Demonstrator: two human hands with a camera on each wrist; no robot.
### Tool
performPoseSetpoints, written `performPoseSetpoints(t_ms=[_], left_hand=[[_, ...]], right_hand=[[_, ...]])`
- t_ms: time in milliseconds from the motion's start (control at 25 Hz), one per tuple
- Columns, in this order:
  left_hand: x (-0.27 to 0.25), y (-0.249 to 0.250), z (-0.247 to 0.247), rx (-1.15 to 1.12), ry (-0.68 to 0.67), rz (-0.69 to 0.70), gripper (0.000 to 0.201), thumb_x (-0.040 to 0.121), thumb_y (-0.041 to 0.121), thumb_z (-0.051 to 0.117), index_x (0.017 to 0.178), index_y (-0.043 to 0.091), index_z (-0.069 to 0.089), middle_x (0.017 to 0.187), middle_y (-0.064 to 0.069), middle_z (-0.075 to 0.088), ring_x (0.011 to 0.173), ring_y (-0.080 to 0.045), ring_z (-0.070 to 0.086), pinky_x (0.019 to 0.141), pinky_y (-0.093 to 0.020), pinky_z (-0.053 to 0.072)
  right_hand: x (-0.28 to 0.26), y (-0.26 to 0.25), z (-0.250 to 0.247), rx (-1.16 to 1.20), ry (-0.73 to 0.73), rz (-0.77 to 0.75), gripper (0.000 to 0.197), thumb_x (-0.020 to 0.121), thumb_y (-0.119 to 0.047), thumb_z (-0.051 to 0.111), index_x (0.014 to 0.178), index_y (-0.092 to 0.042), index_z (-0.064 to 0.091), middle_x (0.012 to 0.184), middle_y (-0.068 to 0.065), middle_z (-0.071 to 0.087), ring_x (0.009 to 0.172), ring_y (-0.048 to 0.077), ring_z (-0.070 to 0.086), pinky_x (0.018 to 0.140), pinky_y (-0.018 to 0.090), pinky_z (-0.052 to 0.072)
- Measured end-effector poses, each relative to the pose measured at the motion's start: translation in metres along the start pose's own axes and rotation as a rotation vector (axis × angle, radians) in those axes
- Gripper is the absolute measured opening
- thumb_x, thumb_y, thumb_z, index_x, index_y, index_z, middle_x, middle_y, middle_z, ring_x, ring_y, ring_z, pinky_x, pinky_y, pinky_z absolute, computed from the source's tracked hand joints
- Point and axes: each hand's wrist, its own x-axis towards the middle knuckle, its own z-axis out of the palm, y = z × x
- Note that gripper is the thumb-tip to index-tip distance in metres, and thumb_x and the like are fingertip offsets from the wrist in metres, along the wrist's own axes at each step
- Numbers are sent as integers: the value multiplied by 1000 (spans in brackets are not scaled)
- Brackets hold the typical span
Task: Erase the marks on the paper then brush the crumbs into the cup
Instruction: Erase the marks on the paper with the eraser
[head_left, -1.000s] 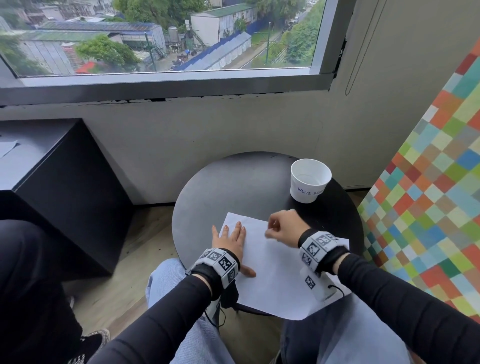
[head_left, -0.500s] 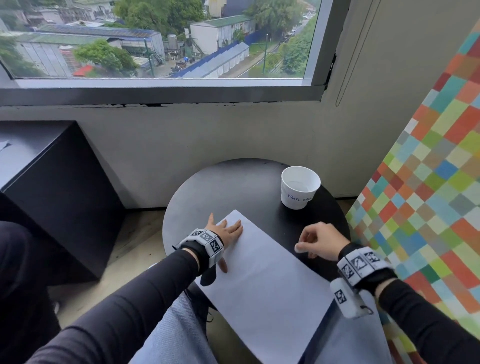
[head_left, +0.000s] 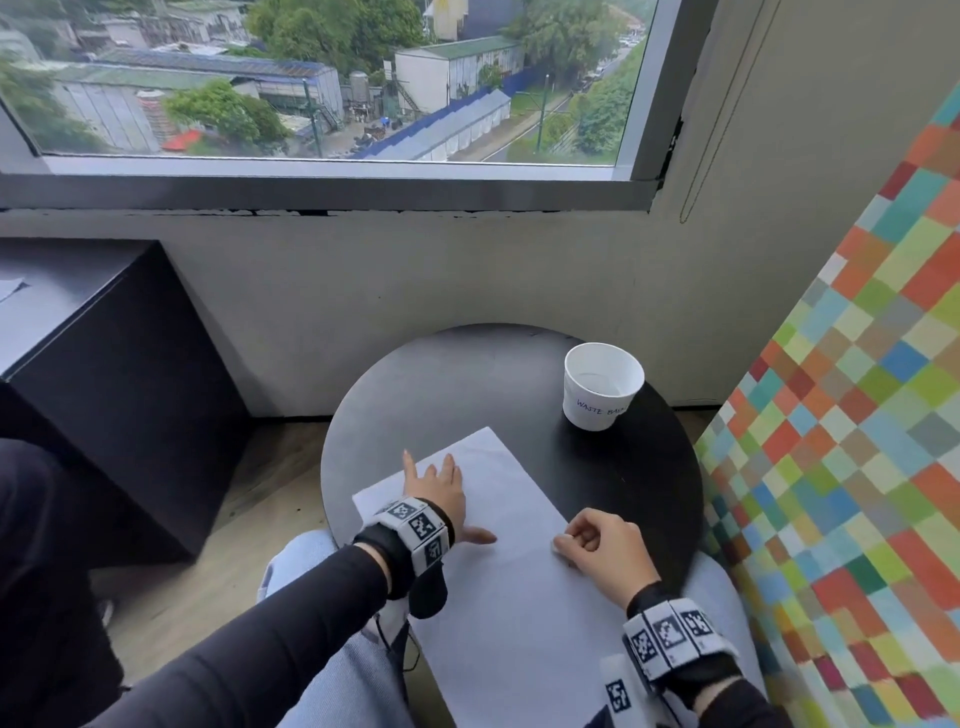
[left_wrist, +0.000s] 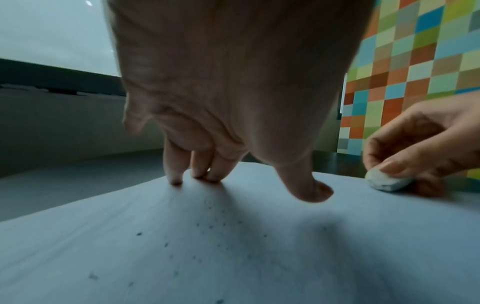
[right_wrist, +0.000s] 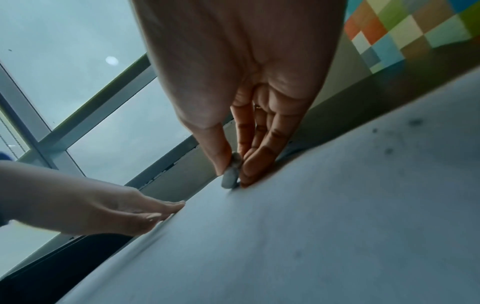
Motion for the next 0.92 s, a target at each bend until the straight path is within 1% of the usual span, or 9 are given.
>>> performPoseSetpoints(t_ms=[160, 280, 440, 520, 600, 720, 800, 880, 920], left_hand=[[11, 9, -1, -94, 20, 63, 120, 78, 88, 36, 157, 6, -1, 166, -6, -6, 151, -27, 7, 115, -67, -3], [12, 21, -1, -102, 20, 116, 123, 76, 88, 40, 157, 7, -6, 165, -5, -10, 152, -29, 0, 115, -68, -3], [16, 35, -11, -102, 11, 167, 123, 76, 88, 40, 157, 9, -9, 165, -2, -14, 152, -30, -4, 114, -68, -5], [20, 39, -18, -101, 3, 192, 122, 76, 88, 40, 157, 10, -8, 165, -1, -14, 152, -30, -4, 113, -69, -5], [26, 40, -22, -106, -9, 224, 120, 77, 87, 40, 158, 11, -7, 165, 0, -13, 152, -29, -4, 112, -70, -5], [31, 33, -33, -150, -24, 267, 109, 84, 81, 39, 158, 12, -4, 166, 2, -10, 153, -23, -2, 113, -70, -5], [27, 22, -42, -201, -3, 253, 102, 89, 75, 38, 158, 13, -4, 166, 0, -6, 153, -19, 1, 115, -67, -5], [17, 9, -49, -200, 30, 181, 98, 91, 72, 38, 158, 11, 0, 166, -6, 4, 152, -20, 10, 118, -60, -2], [10, 3, -50, -176, 29, 134, 95, 92, 72, 37, 157, 9, 9, 164, -9, 15, 150, -22, 19, 119, -57, 1]], right_hand=[[-27, -2, 10, 56, -50, 21, 12, 70, -17, 75, 64, -13, 64, 56, 4, 65, 48, 10, 58, 54, 21, 49], [-45, 1, 16, 53, -62, 2, 13, 69, -21, 74, 64, -14, 64, 59, 4, 65, 50, 11, 57, 55, 22, 50], [-51, 2, 15, 53, -84, -7, 13, 69, -23, 73, 64, -15, 64, 60, 6, 65, 52, 15, 58, 56, 24, 51], [-51, -1, 15, 47, -95, -16, 13, 70, -22, 72, 64, -15, 63, 57, 4, 63, 49, 10, 54, 55, 21, 49], [-50, -2, 15, 47, -93, -12, 13, 70, -22, 72, 64, -15, 63, 56, 3, 63, 49, 8, 53, 55, 22, 49], [-45, -3, 17, 50, -63, 14, 14, 68, -23, 73, 63, -14, 63, 57, 3, 64, 51, 9, 57, 59, 26, 52], [-42, -4, 20, 44, -11, 15, 14, 68, -24, 72, 62, -15, 62, 54, 0, 62, 51, 7, 54, 60, 27, 52], [-38, -7, 23, 40, 31, 16, 15, 70, -23, 72, 63, -15, 62, 54, -1, 60, 51, 5, 51, 59, 23, 49], [-35, -8, 24, 46, 50, 21, 14, 71, -22, 72, 64, -14, 62, 55, -1, 60, 52, 5, 51, 59, 23, 48]])
